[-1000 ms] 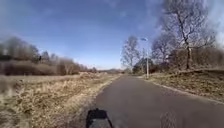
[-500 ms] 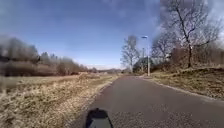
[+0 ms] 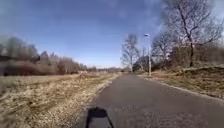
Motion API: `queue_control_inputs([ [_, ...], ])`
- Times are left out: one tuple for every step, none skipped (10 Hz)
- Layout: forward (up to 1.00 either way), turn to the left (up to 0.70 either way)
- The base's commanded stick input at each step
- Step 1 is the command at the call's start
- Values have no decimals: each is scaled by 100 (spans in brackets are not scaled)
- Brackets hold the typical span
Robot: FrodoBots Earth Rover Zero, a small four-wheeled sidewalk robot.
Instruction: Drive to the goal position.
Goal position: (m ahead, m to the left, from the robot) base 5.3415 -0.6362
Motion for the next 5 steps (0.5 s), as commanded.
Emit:
queue_control_inputs([
  [70, -6],
  [70, -6],
  [70, -7],
  [70, -7],
  [70, -7],
])
